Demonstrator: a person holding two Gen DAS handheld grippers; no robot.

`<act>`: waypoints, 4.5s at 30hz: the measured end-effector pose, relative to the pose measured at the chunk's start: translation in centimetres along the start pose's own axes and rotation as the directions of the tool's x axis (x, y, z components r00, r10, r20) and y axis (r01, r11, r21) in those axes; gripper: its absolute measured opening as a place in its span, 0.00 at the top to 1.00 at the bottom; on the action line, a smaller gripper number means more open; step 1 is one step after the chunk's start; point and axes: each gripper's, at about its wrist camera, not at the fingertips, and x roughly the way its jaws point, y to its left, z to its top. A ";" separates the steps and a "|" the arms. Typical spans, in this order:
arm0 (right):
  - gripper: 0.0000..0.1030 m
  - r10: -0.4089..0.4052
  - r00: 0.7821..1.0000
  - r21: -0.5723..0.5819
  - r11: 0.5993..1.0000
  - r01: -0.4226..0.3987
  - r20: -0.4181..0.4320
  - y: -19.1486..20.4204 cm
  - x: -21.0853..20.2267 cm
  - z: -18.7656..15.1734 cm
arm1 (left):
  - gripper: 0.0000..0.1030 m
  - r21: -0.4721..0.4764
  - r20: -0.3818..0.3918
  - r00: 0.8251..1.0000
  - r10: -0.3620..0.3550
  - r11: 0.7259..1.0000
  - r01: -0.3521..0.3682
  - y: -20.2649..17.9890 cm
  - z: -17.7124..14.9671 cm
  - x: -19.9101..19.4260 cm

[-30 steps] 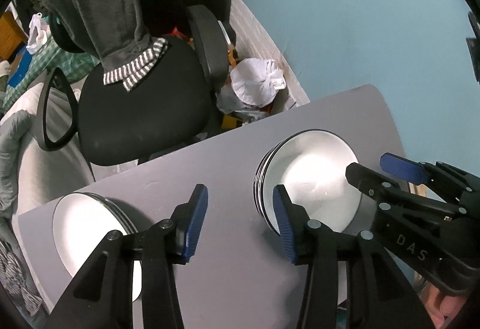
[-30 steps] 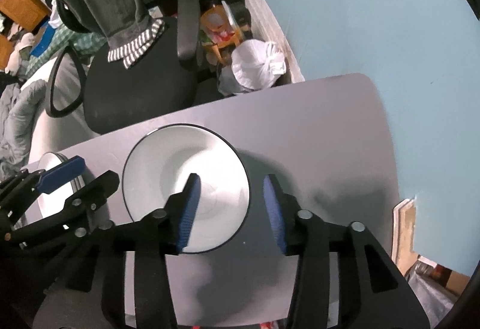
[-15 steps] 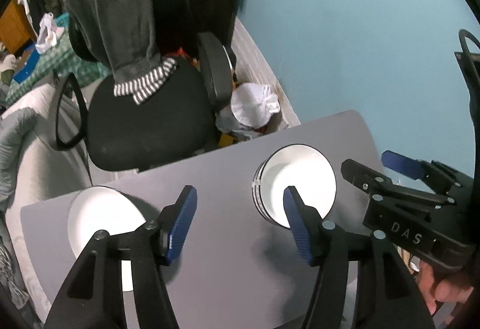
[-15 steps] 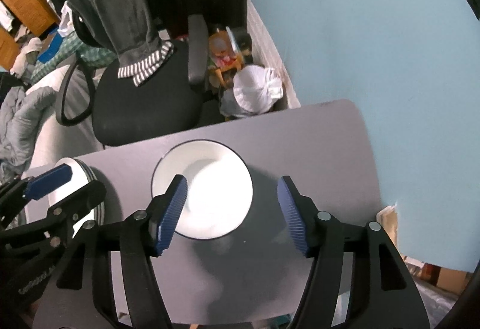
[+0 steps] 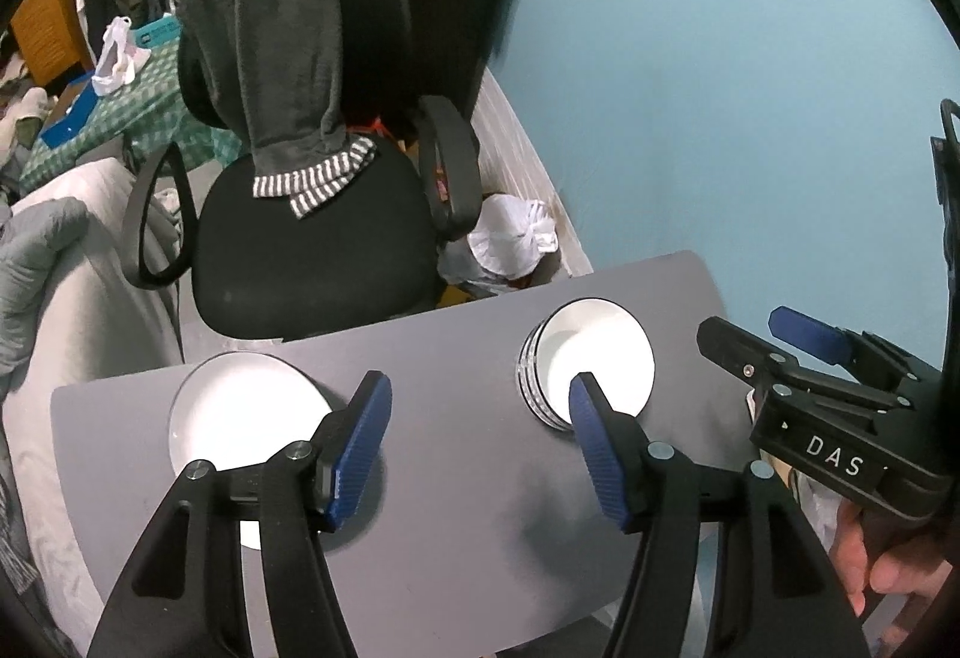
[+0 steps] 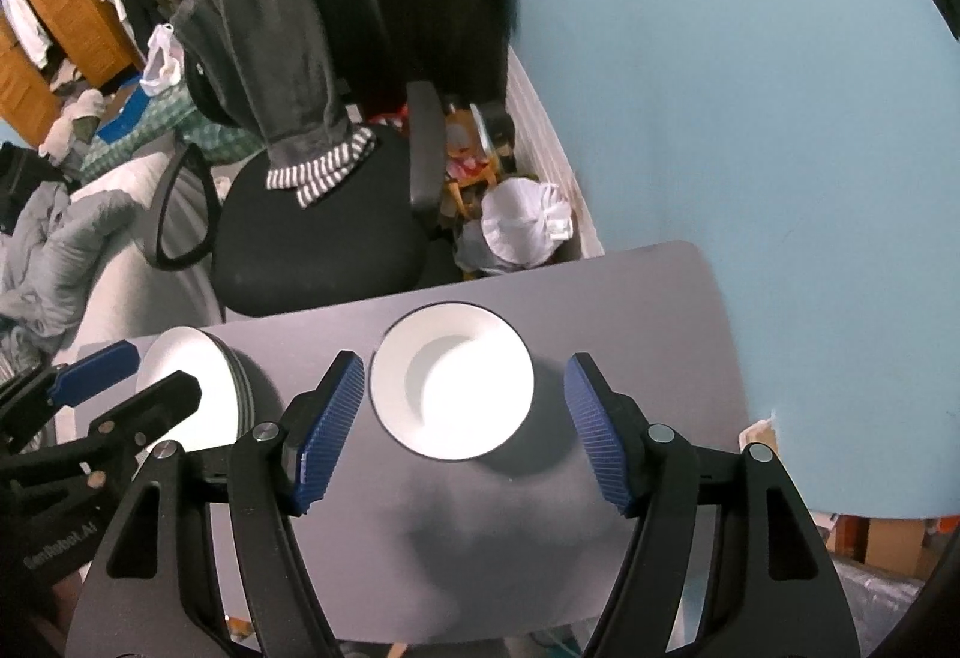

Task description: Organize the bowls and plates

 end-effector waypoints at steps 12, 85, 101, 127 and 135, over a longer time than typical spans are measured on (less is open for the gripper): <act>0.33 0.019 0.999 -0.009 1.000 -0.019 0.047 2.3 -2.5 -1.0 | 0.38 0.008 0.022 1.000 0.006 1.000 -0.006 2.1 -1.3 -2.8; 0.30 0.291 0.880 -0.095 0.932 -0.348 -0.375 -8.2 16.6 -0.6 | 0.38 -0.171 -0.305 0.945 -0.118 0.983 0.067 -1.8 -1.6 18.6; 0.47 0.360 0.846 -0.026 0.915 -0.402 -0.394 -8.7 19.3 0.0 | 0.38 -0.182 -0.307 0.940 -0.148 0.979 0.094 -2.5 -1.2 21.5; 0.71 0.410 0.844 0.064 0.908 -0.414 -0.346 -8.5 18.8 -1.1 | 0.62 -0.293 -0.301 0.928 -0.219 0.947 0.129 -2.2 -2.4 20.8; 0.70 0.444 0.797 0.085 0.888 -0.451 -0.408 -9.0 19.6 -1.0 | 0.62 -0.303 -0.313 0.917 -0.248 0.941 0.151 -1.8 -2.4 21.1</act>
